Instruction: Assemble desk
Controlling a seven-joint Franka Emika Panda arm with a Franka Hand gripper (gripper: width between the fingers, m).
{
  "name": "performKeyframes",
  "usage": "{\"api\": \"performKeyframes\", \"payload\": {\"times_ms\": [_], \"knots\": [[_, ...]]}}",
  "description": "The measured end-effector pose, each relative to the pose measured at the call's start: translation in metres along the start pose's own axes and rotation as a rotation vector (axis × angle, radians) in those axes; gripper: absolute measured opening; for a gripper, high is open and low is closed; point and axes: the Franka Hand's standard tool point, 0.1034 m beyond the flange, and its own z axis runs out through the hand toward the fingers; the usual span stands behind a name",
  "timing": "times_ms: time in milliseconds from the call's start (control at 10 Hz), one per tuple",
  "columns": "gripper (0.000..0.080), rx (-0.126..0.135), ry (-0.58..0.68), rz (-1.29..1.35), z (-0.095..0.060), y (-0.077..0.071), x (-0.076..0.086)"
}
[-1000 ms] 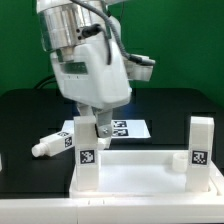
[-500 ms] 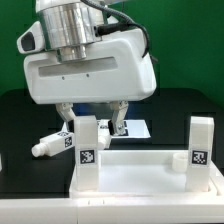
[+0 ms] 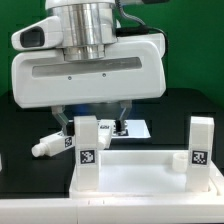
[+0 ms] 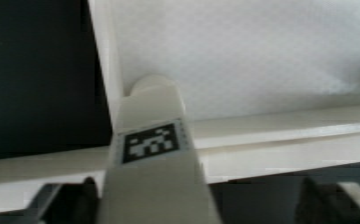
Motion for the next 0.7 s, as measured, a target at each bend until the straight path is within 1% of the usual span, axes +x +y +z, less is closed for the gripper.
{"api": "performKeyframes", "payload": {"times_ms": [100,200,300,400,600,700], "knots": [[0.0402,0.0,0.0,0.035,0.0001,-0.0002,0.0],[0.0402,-0.003,0.0,0.036,0.0001,0.0018,-0.0001],[0.0294,-0.004,0.0,0.081,0.0004,0.0053,-0.0003],[0.0293,-0.004,0.0,0.193,0.0004,0.0047,-0.0003],[0.0293,-0.007,0.017,0.546,0.0007,0.0007,0.0004],[0.0293,0.0,0.016,0.711,0.0014,-0.0009,0.0002]]}}
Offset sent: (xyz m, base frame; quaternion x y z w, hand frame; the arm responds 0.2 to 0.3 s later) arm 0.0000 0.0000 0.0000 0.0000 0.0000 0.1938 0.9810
